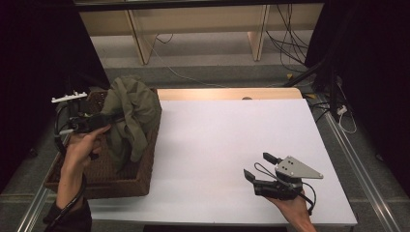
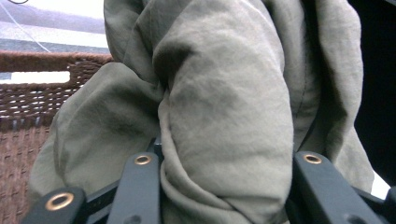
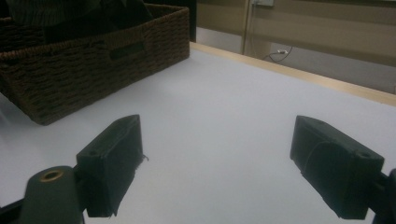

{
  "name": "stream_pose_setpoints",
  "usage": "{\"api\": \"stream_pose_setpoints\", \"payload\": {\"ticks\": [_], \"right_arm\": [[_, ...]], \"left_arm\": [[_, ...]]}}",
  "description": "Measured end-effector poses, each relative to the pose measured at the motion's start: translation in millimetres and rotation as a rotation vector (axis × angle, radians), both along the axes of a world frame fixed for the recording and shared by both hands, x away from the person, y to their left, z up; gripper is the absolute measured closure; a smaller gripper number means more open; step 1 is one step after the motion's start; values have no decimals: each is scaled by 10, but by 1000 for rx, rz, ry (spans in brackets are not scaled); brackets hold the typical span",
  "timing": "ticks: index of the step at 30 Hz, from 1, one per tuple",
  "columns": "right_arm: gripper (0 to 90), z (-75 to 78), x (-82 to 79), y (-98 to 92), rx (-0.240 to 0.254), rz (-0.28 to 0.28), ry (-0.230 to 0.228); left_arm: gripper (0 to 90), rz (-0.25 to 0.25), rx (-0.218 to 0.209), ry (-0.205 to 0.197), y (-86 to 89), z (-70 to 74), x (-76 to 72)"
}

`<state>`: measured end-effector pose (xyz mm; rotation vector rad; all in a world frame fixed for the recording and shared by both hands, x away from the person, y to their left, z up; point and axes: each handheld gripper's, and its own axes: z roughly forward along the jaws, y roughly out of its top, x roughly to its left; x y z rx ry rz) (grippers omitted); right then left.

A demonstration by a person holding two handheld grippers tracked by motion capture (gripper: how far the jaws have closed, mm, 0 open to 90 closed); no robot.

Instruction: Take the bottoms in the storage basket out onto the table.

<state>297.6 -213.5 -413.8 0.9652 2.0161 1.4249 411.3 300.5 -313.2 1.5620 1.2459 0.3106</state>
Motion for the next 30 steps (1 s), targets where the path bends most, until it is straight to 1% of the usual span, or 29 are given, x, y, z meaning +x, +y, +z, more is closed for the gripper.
{"api": "stream_pose_setpoints", "payload": {"ticks": [4,5,6,12,20,21,23,26,27,28,30], "right_arm": [[179,-1,2,2,0,-1,1],[179,-1,2,2,0,-1,1],[179,-1,1,2,0,-2,1],[179,0,2,-8,3,-5,0],[179,-3,11,-19,5,-13,3],[179,-6,13,-17,2,-14,5],[179,-7,15,-15,1,-13,6],[179,-6,15,-12,0,-12,7],[179,-5,18,-13,4,-13,5],[179,-5,18,-13,4,-13,5],[179,-4,19,-19,4,-13,0]], "left_arm": [[596,-23,1,-10,-89,23,-1],[596,-23,1,-10,-89,23,-1],[596,-34,-3,-14,-130,36,-6],[597,-58,-2,-23,-216,63,-13],[597,-95,-4,-40,-354,120,15],[597,-110,-12,-49,-399,141,26],[597,-117,-15,-52,-425,152,33],[597,-138,-12,-61,-514,179,61],[597,-153,-11,-64,-583,189,80],[597,-153,-11,-64,-583,189,80],[597,-170,-9,-65,-659,197,97]]}}
